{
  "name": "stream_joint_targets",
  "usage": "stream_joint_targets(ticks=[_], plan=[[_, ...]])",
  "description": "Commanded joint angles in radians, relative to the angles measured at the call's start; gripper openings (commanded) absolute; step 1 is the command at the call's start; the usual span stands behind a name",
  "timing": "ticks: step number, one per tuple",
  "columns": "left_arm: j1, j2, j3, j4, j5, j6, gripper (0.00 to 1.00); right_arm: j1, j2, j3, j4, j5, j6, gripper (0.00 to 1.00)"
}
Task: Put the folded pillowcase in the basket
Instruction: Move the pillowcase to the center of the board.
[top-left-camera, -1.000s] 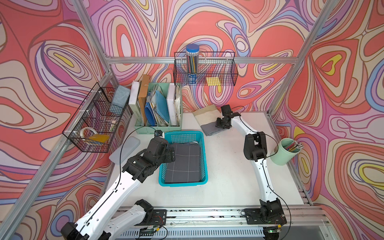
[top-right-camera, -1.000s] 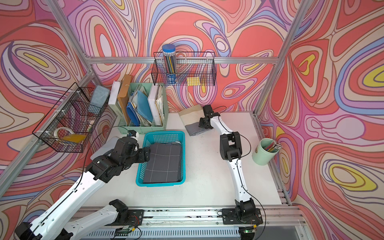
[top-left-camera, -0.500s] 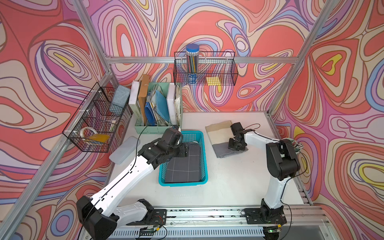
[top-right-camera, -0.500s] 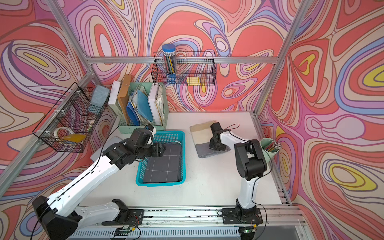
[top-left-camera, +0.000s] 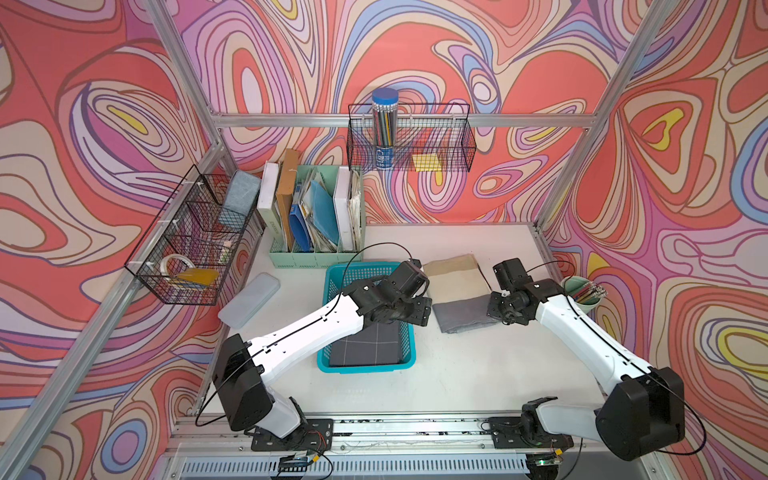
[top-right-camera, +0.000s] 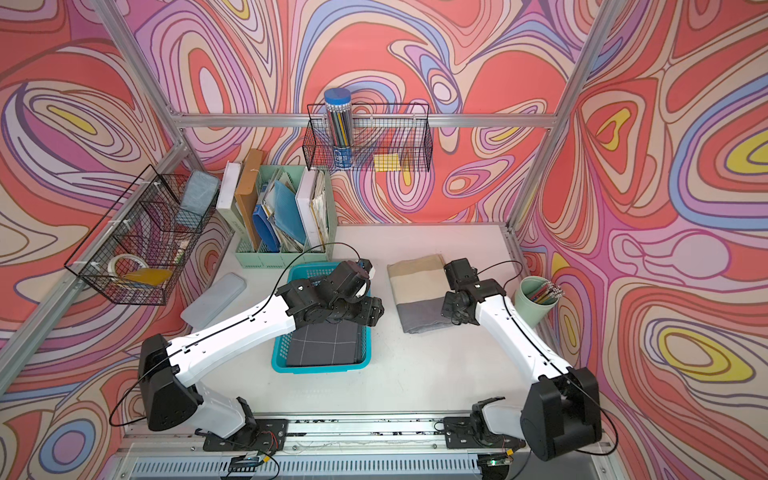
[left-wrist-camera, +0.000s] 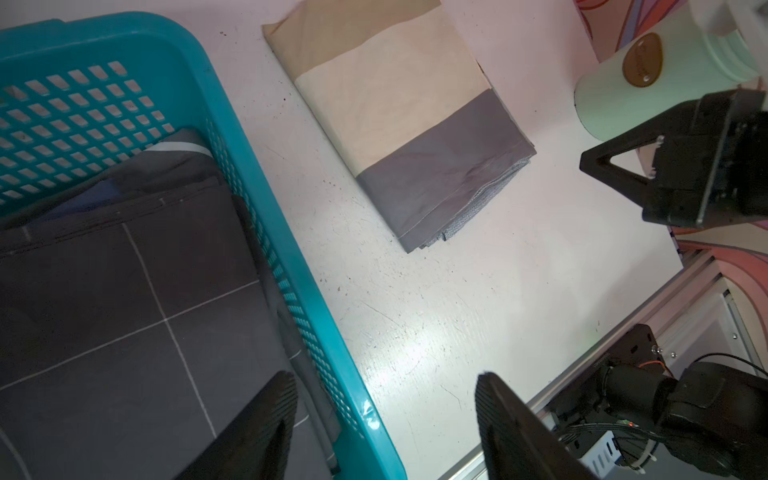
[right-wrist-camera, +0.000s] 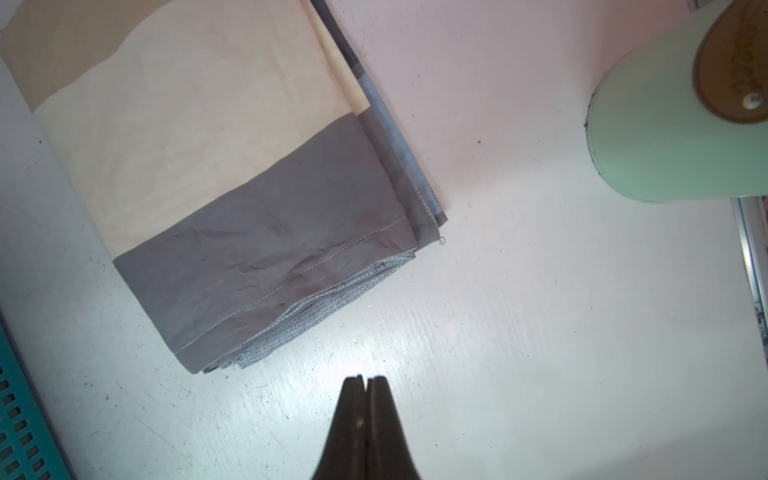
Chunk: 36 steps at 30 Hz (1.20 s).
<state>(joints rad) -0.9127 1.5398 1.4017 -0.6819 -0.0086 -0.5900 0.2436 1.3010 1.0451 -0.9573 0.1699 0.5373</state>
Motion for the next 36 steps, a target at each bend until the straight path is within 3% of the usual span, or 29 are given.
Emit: stream_joint_targets(ticks=[1, 6, 12, 22, 36], plan=[[-0.006, 0.019, 0.031, 0.018, 0.0, -0.024, 0.73, 0.005, 0.043, 0.091, 0.056, -0.041, 0.01, 0.0], [-0.005, 0.02, 0.023, 0.03, -0.012, -0.022, 0.74, 0.005, 0.263, 0.192, 0.154, -0.073, -0.036, 0.0], [-0.005, 0.042, 0.022, 0.03, 0.004, -0.029, 0.74, 0.005, 0.464, 0.203, 0.236, -0.116, -0.022, 0.0], [-0.005, 0.105, 0.024, 0.062, 0.046, -0.053, 0.75, 0.005, 0.414, -0.012, 0.278, -0.111, 0.012, 0.0], [-0.014, 0.293, 0.13, 0.054, 0.172, -0.105, 0.75, 0.005, 0.196, -0.184, 0.17, -0.064, 0.047, 0.0]])
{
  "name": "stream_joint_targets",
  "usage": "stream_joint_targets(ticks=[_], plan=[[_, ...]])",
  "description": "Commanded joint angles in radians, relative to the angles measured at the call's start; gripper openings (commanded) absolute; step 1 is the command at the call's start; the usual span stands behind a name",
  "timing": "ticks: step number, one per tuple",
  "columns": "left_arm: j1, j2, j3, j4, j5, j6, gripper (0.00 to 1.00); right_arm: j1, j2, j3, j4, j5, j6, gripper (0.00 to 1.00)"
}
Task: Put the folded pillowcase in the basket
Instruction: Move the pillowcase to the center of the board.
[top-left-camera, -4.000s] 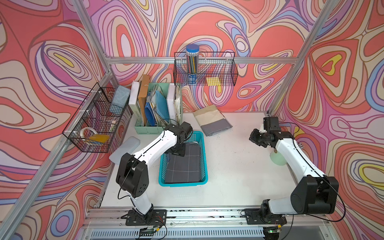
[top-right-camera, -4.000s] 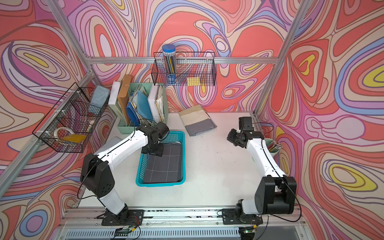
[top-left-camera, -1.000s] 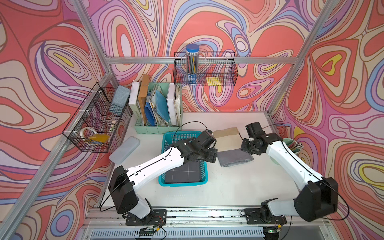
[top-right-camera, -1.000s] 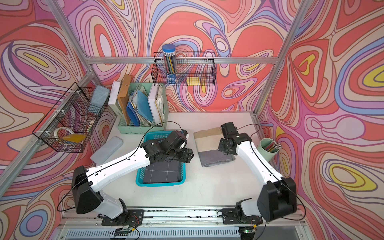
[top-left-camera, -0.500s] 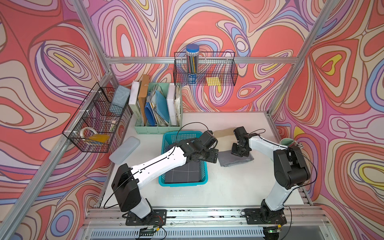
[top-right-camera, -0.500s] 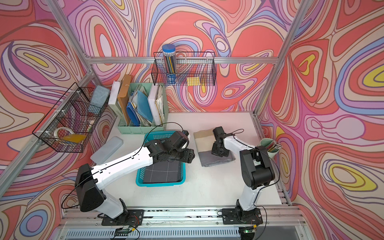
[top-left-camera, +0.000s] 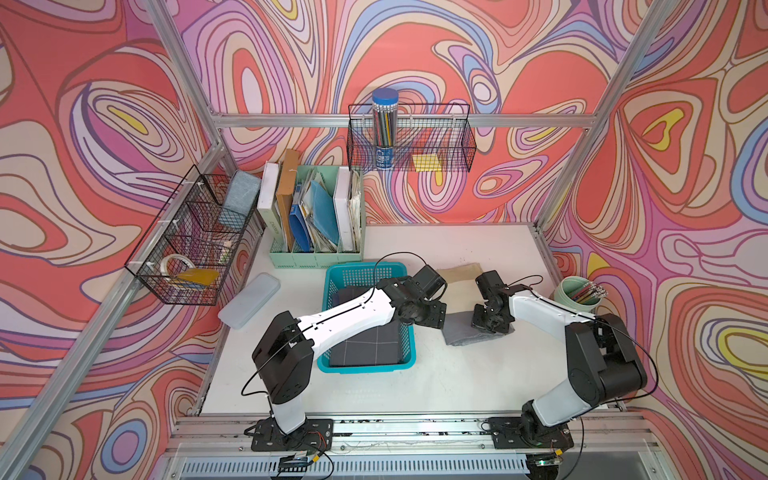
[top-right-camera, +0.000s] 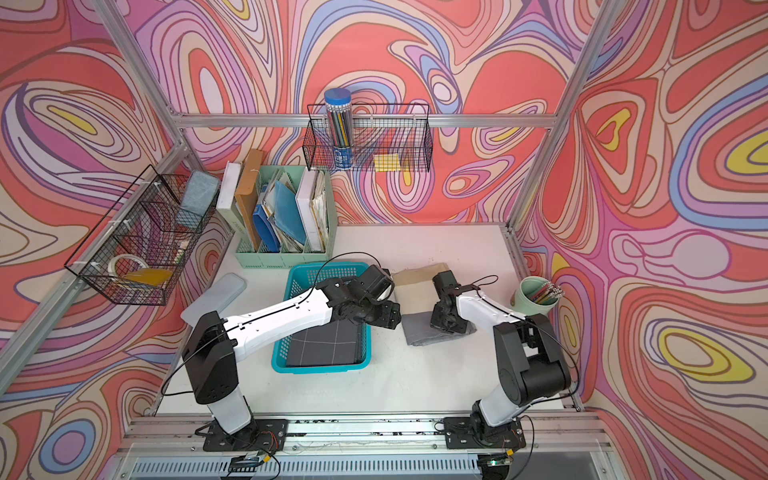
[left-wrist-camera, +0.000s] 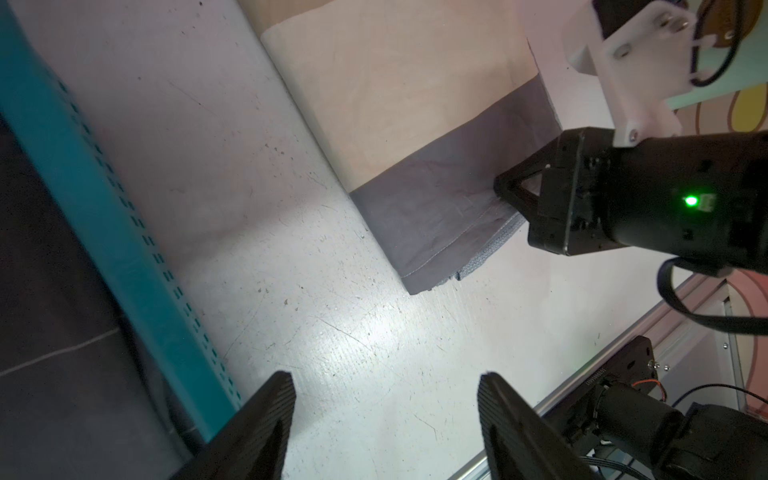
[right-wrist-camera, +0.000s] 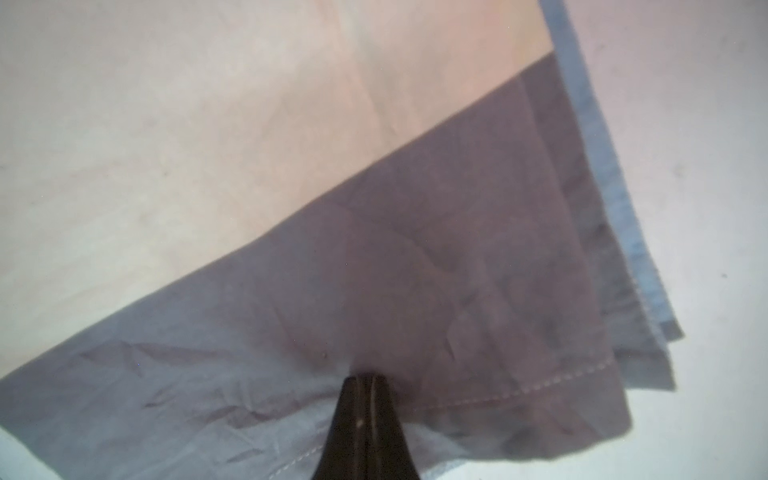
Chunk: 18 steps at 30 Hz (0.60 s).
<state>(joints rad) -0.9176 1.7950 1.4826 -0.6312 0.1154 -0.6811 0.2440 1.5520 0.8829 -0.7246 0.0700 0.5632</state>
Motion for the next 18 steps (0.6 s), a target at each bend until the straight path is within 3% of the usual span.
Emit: stream_joint_targets(ticks=[1, 6, 10, 18], plan=[[-0.013, 0.06, 0.079, -0.008, 0.056, -0.011, 0.74, 0.005, -0.083, -0.035, -0.072, 0.03, 0.023, 0.0], [-0.043, 0.153, 0.212, -0.049, 0.045, 0.003, 0.74, 0.005, -0.152, -0.013, -0.077, -0.05, 0.083, 0.0], [-0.047, 0.151, 0.215, -0.033, -0.013, -0.029, 0.73, 0.004, -0.131, 0.099, -0.001, 0.054, 0.045, 0.0], [-0.034, 0.133, 0.196, -0.046, -0.052, 0.007, 0.74, -0.045, 0.309, 0.357, 0.091, 0.024, -0.022, 0.0]])
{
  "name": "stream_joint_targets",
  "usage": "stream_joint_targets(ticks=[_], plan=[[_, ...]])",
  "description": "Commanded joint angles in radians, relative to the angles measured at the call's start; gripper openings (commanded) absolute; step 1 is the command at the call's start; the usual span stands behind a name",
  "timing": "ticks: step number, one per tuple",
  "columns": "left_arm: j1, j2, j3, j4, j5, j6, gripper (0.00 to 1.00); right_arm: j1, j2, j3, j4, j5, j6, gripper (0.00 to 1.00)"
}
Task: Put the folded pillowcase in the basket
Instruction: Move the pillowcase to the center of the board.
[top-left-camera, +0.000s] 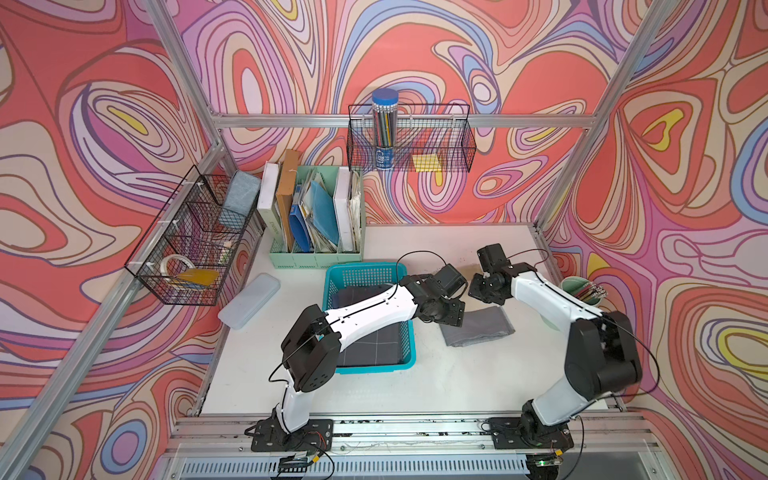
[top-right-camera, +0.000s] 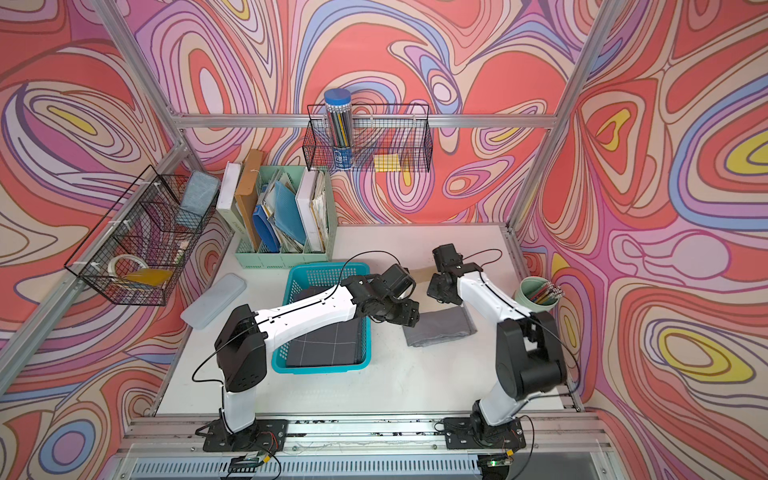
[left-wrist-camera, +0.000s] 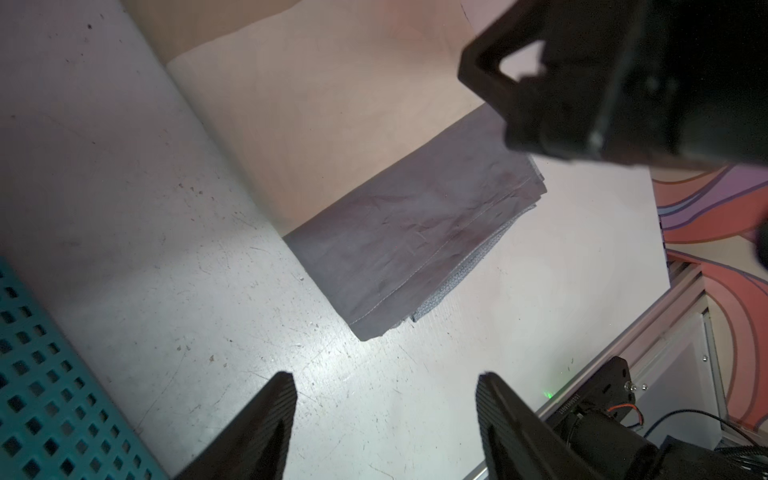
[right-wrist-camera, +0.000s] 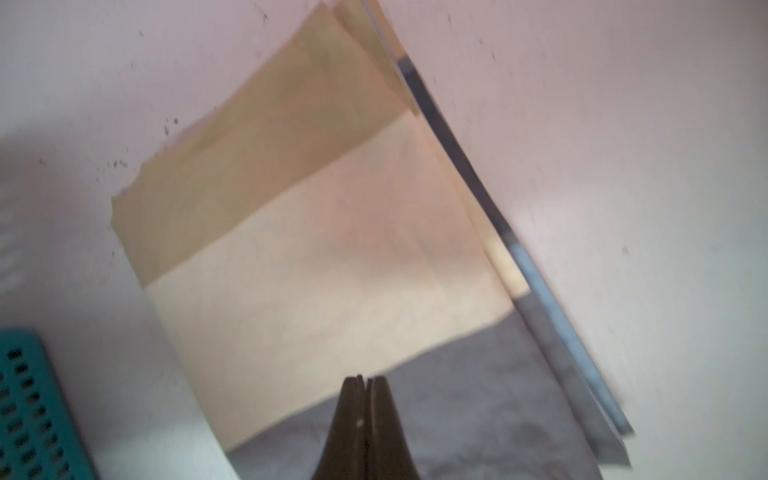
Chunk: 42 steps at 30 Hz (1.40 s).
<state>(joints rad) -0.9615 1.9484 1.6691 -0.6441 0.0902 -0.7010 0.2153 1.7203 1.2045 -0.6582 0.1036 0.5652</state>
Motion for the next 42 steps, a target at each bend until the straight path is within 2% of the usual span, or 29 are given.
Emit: stream_joint_targets(ticks=[1, 3, 7, 14, 19, 24, 28, 32, 39, 42], plan=[[0.013, -0.024, 0.001, -0.032, -0.023, 0.029, 0.74, -0.017, 0.167, 0.047, 0.024, -0.013, -0.024, 0.0], [0.025, -0.037, -0.027, -0.025, -0.02, 0.028, 0.74, -0.021, 0.204, 0.036, 0.042, -0.017, -0.012, 0.0], [0.044, -0.057, -0.083, 0.015, 0.001, 0.014, 0.74, -0.024, 0.171, -0.094, 0.098, -0.038, 0.021, 0.0], [0.046, 0.045, -0.02, 0.022, 0.075, -0.021, 0.73, -0.029, -0.005, -0.274, 0.091, -0.011, 0.029, 0.0], [0.042, 0.091, -0.002, 0.036, 0.102, -0.05, 0.73, -0.031, -0.065, -0.252, 0.027, 0.045, 0.003, 0.0], [0.02, 0.135, 0.038, 0.004, 0.106, -0.03, 0.73, -0.05, -0.08, -0.227, 0.011, 0.075, -0.03, 0.0], [0.011, 0.18, 0.086, -0.075, 0.085, -0.019, 0.72, -0.092, -0.11, -0.221, 0.003, 0.062, -0.047, 0.0], [0.007, 0.191, 0.102, -0.137, 0.014, -0.02, 0.73, -0.109, -0.128, -0.223, -0.001, 0.063, -0.063, 0.0], [0.004, 0.198, 0.086, -0.149, -0.009, -0.059, 0.75, -0.114, -0.124, -0.212, -0.002, 0.042, -0.057, 0.0], [0.004, 0.205, 0.06, -0.087, 0.0, -0.06, 0.75, -0.114, -0.132, -0.215, 0.0, 0.036, -0.06, 0.0]])
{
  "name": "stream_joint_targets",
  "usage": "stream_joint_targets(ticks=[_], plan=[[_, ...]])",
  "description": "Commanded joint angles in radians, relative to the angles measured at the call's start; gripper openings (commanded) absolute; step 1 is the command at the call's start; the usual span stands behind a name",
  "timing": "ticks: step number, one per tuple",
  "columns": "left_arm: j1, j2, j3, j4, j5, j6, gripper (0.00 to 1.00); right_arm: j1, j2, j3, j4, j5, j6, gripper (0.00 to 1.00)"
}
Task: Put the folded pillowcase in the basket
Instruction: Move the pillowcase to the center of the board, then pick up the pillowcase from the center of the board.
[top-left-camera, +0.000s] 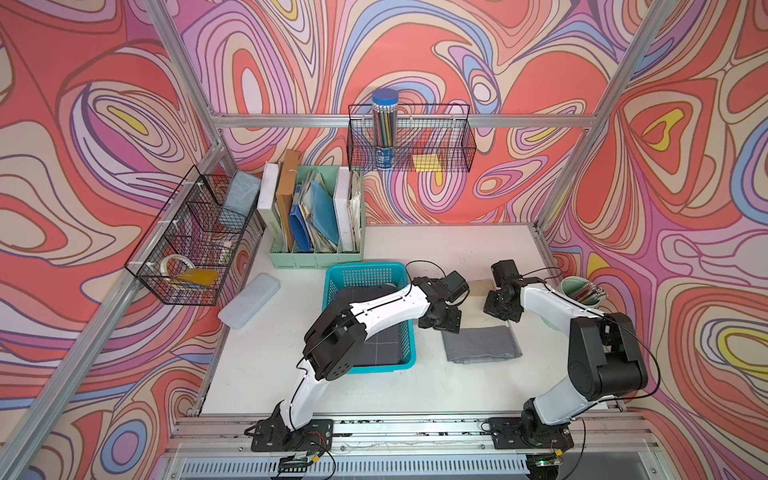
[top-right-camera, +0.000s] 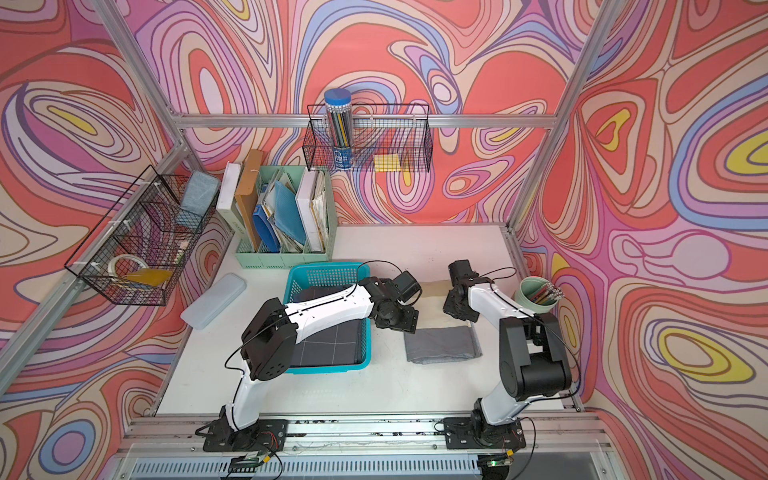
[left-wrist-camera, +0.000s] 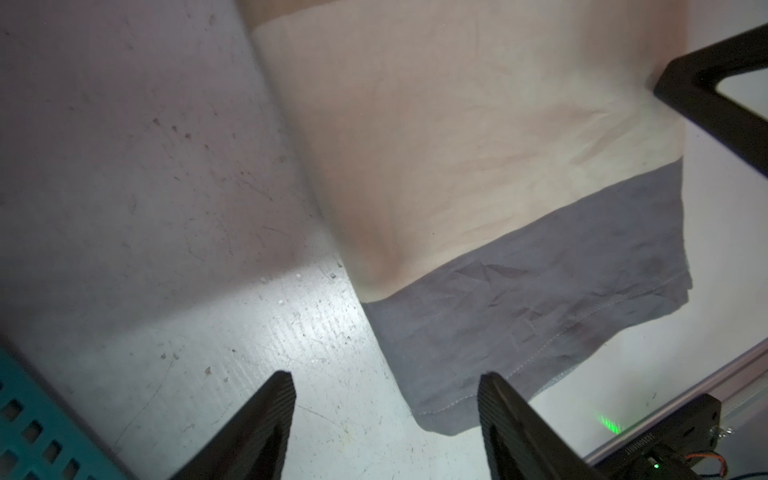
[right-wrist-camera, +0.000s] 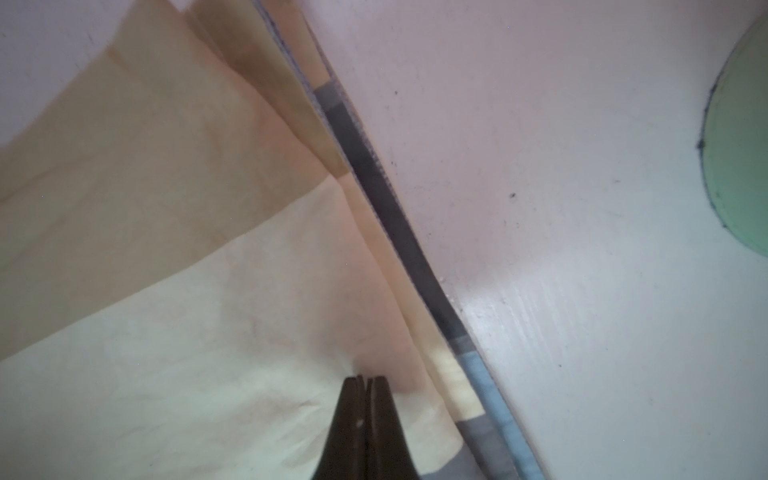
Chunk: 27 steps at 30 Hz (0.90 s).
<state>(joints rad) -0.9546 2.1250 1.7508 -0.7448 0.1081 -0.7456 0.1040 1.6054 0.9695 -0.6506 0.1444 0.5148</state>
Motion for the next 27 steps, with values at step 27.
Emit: stream_joint_targets(ticks=[27], plan=[[0.019, 0.102, -0.167, 0.445, 0.127, -0.128, 0.59, -0.003, -0.05, -0.005, -0.009, -0.05, -0.02, 0.0]])
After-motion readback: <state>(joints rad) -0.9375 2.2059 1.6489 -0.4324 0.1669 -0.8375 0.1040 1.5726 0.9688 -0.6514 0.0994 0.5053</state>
